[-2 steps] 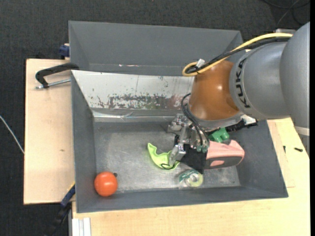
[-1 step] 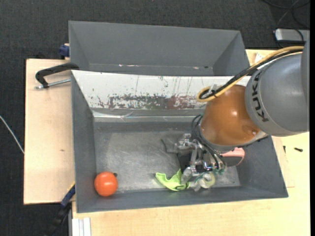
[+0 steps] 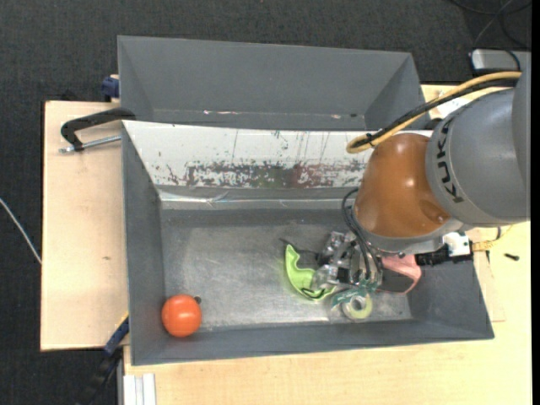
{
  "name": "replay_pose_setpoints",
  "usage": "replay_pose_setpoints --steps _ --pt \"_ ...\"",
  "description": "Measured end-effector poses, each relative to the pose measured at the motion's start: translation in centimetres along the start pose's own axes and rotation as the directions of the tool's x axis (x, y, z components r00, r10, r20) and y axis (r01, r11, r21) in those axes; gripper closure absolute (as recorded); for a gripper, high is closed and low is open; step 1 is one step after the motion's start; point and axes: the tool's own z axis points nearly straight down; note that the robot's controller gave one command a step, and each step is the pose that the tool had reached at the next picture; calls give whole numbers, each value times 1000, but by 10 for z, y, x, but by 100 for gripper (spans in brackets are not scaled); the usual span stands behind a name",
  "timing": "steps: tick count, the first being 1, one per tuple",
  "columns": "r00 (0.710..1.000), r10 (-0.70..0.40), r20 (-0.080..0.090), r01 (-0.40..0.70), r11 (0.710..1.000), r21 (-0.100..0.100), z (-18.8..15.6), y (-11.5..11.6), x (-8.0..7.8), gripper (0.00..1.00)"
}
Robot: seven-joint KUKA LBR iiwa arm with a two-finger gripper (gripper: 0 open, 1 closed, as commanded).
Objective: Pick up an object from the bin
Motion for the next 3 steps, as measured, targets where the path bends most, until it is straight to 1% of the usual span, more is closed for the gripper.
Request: replay_pose_setpoints --steps 3 --pt "1000 0 2 0 1000 3 -6 -1 1 100"
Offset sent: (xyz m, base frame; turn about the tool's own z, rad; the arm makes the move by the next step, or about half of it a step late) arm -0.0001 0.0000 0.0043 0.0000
